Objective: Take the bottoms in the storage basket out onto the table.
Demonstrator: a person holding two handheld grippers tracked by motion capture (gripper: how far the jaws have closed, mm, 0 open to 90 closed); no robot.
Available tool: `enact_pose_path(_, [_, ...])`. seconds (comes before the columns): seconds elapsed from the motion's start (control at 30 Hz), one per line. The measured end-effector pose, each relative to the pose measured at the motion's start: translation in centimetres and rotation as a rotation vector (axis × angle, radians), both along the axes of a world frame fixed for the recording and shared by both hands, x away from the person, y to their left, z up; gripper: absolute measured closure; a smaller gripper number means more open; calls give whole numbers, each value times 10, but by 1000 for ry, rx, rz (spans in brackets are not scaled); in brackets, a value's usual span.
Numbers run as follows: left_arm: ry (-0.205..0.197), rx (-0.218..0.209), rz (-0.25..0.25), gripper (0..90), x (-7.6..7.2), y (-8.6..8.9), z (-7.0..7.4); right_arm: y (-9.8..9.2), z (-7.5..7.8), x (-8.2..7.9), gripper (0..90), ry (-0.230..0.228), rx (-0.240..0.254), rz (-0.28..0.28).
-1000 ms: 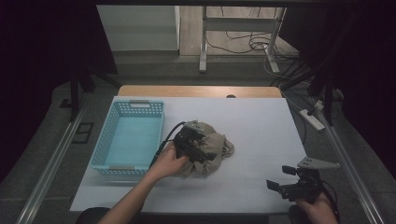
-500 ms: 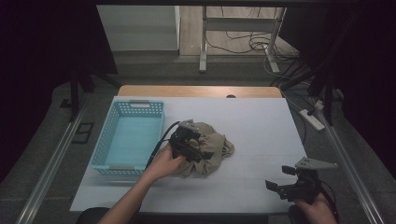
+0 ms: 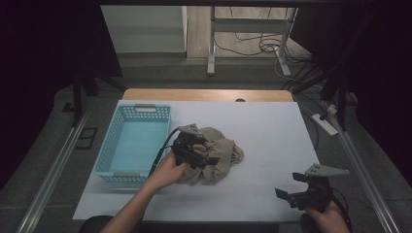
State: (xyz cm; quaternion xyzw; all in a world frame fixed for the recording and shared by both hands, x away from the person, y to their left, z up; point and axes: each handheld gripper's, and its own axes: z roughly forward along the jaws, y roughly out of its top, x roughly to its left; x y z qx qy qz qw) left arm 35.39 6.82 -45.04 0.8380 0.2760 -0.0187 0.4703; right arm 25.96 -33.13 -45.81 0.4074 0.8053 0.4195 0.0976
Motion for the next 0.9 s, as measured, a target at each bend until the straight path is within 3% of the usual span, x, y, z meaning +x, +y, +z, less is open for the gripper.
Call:
enact_pose_path(0.3, [12,14,-1,3,-6,4,-1,1,0,0,18,1,-5,4])
enact_pose_path(0.43, [16,-6,19,6,-7,9,-1,1,0,0,18,2,-10,6])
enact_pose_path(0.9, [3,11,71,16,-16,27,-2,2,-1,0,18,7,-19,10])
